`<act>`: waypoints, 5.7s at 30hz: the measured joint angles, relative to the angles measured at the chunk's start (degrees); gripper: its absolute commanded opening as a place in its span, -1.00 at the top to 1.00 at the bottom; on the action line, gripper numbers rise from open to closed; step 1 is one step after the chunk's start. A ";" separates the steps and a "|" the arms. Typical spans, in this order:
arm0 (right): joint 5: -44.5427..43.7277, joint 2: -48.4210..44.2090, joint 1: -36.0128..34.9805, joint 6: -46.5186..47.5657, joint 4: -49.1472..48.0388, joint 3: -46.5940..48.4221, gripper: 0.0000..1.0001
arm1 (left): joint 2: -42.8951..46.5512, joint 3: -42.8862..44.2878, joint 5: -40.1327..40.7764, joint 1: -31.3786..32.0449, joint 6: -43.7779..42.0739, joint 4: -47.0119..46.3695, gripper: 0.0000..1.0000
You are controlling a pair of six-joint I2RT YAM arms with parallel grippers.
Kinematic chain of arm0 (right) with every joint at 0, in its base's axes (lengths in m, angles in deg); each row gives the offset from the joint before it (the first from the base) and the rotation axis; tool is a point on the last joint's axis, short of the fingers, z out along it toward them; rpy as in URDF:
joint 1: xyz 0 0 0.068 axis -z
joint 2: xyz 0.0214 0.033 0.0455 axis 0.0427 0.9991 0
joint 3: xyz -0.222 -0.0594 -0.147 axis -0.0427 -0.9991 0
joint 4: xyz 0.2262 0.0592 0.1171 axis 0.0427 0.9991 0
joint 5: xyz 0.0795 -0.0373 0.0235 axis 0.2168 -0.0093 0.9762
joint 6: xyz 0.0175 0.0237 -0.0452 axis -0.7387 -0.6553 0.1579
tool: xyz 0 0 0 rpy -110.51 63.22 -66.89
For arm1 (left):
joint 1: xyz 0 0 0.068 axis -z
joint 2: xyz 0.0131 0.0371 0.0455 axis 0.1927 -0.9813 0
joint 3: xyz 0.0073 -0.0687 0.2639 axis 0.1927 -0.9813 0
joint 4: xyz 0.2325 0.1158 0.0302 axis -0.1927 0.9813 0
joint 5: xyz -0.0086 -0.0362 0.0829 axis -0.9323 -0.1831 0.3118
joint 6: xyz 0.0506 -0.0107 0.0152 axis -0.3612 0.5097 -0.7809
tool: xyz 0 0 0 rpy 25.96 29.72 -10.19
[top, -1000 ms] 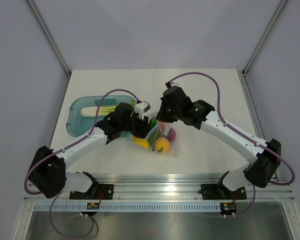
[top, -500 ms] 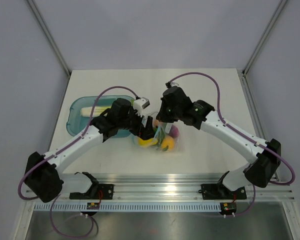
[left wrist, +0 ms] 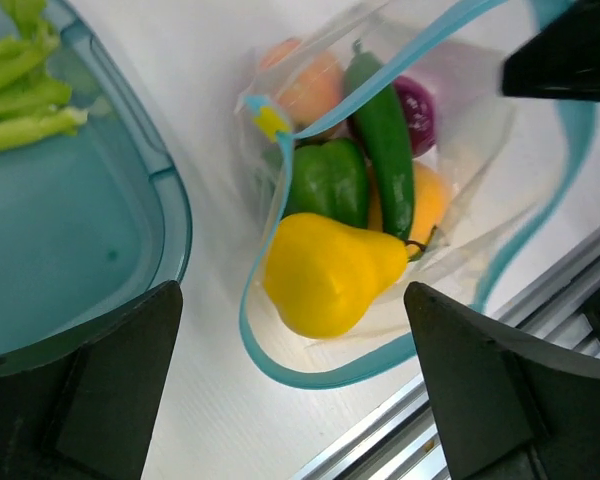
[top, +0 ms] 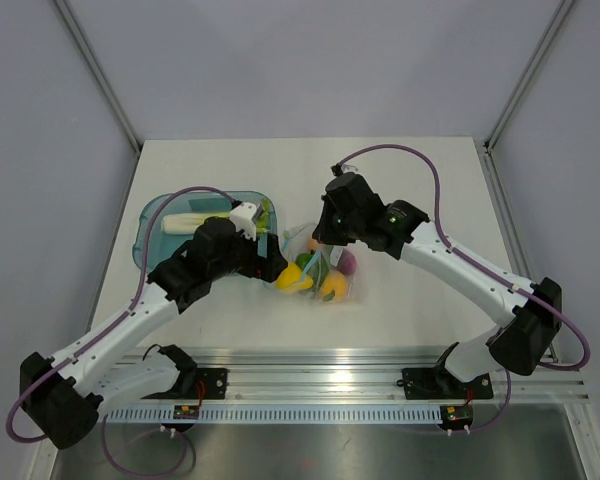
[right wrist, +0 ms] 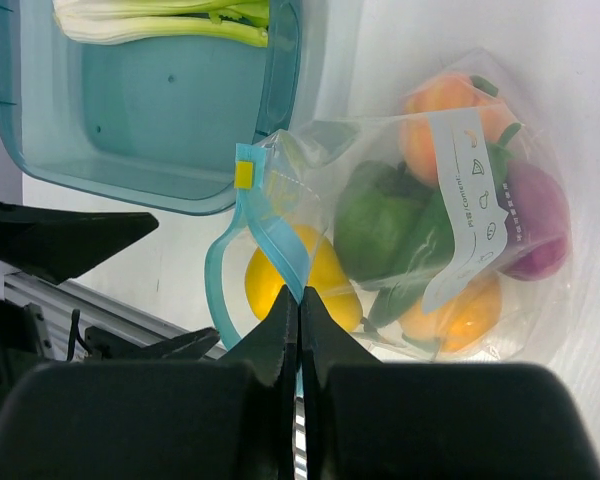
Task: Place the food in the zip-top bag and seal the zipper
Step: Adjust the zipper food storage bag at the center of the board.
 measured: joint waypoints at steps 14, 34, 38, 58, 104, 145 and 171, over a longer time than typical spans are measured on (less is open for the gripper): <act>-0.48 -0.61 0.00 0.02 0.09 -0.37 1.00 | -12.37 2.14 5.35 -0.28 4.02 0.70 0.16; -6.08 2.75 6.45 14.03 11.02 14.97 0.07 | -17.59 18.38 -5.92 -0.28 12.81 1.79 1.00; -6.03 2.75 6.34 17.62 12.11 17.92 -0.02 | -19.45 21.68 -6.03 -0.28 17.94 -0.81 1.00; 5.42 -31.80 4.37 26.58 -14.73 -36.48 0.00 | -23.69 21.33 -5.66 -0.94 19.85 2.56 1.00; -6.91 -38.58 -5.99 46.23 -34.38 -43.23 1.00 | -13.09 21.20 -6.23 -7.21 9.97 2.43 -0.25; 6.16 -34.93 7.37 46.05 -29.16 -42.03 1.00 | -18.25 -1.88 -46.73 -16.59 -40.41 -30.45 0.14; 7.67 -32.41 8.39 44.13 -29.03 -39.60 1.00 | -20.48 -1.86 -49.09 -16.63 -40.35 -29.16 1.00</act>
